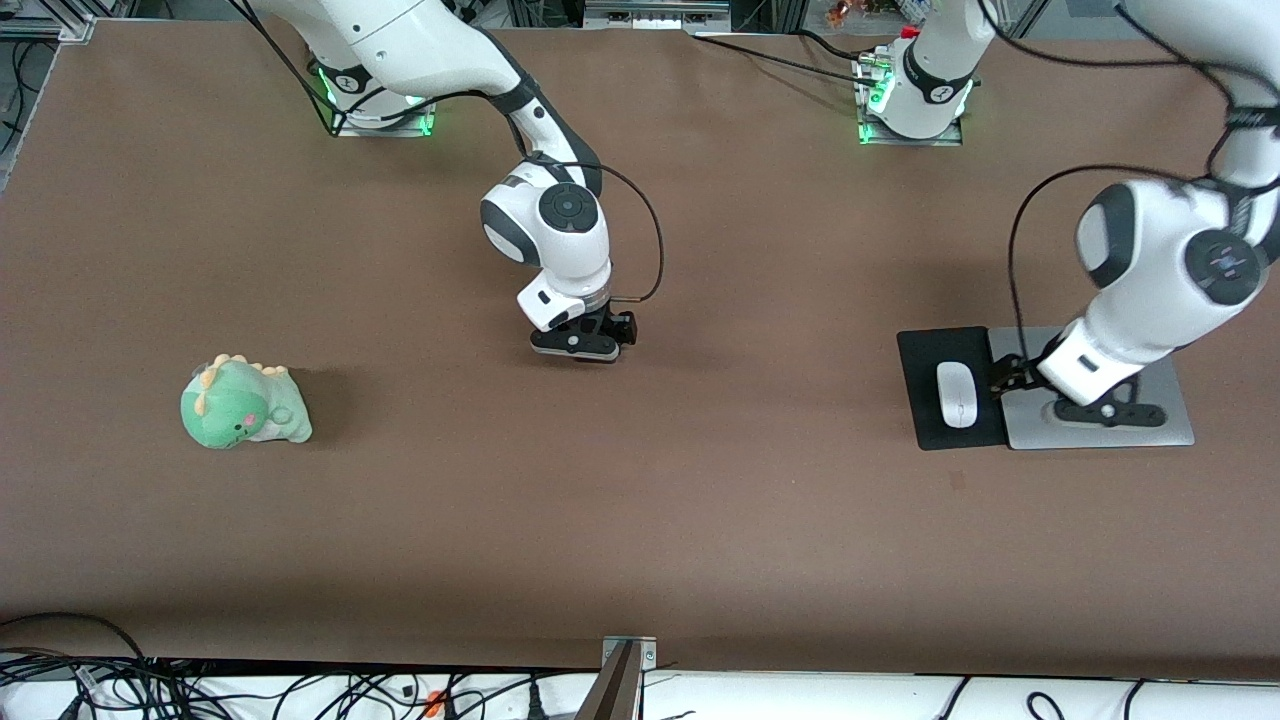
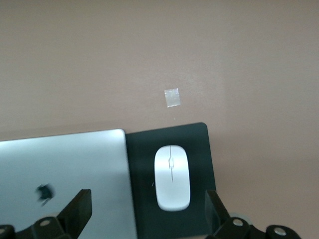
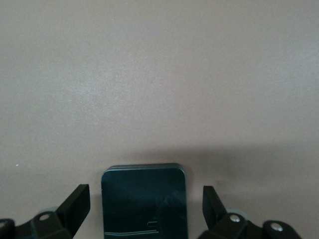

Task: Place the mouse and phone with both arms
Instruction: 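Open the left gripper on the mouse while the right gripper grasps the phone, then lift the black phone with the right gripper toward the plush toy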

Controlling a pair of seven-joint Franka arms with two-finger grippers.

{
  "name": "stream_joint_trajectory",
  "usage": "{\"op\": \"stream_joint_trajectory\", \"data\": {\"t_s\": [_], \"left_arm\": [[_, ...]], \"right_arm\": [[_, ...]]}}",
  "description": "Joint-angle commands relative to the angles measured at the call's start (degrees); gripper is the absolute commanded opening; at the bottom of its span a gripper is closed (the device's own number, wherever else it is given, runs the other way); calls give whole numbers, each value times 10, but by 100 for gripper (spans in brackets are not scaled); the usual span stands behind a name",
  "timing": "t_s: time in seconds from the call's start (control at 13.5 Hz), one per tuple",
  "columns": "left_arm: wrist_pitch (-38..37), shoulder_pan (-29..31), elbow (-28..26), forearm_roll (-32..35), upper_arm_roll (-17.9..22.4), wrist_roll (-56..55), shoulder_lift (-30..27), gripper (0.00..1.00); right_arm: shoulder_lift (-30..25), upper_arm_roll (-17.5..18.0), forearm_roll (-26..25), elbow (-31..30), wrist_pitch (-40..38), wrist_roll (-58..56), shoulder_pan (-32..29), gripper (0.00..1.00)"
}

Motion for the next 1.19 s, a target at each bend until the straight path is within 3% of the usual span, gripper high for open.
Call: {"op": "stream_joint_trajectory", "data": {"t_s": [0.0,0.15,0.3,0.52,0.74,0.82,0.89,1.04,1.11], "left_arm": [[-135,5,51,13,-7,15,-69,100],[-240,5,128,7,-11,21,-79,100],[-298,5,181,3,-12,21,-79,100],[-333,5,233,-22,-9,27,-77,100],[-338,4,241,-22,-10,29,-72,100],[-337,4,242,-23,-10,30,-72,100],[-337,4,243,-28,-10,27,-72,100],[-342,4,241,-40,-10,25,-72,100],[-341,1,242,-40,-10,25,-71,100]], "right_arm": [[-4,-7,-12,-27,39,9,5,100],[-1,-7,-13,-28,40,9,9,100],[5,-7,-31,-28,40,10,10,100],[12,-7,-33,-27,40,11,11,100],[14,-7,-33,-27,40,10,12,98],[17,-7,-33,-26,40,10,15,90],[17,-7,-33,-26,38,9,15,72],[17,-7,-33,-24,32,9,16,24],[17,-7,-33,-22,27,7,16,6]]}}
